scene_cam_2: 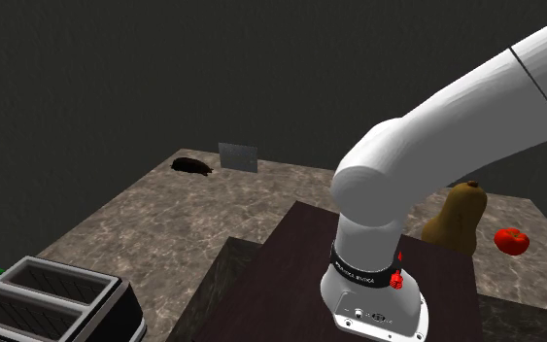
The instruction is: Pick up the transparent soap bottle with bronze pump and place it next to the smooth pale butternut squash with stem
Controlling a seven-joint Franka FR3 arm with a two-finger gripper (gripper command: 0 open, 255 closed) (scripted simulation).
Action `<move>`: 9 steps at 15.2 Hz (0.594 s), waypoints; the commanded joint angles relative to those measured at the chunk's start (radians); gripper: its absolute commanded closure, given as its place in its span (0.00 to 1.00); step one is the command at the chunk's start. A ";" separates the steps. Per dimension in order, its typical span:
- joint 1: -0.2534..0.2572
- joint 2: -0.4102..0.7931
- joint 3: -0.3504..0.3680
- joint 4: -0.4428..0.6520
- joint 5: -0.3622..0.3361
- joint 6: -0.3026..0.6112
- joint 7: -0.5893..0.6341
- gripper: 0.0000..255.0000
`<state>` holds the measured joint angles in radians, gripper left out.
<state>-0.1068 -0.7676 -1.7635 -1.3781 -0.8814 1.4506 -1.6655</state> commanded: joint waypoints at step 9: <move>-0.038 -0.038 -0.018 -0.118 -0.033 0.102 0.046 1.00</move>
<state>-0.1384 -0.8032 -1.7816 -1.4837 -0.9116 1.5429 -1.6229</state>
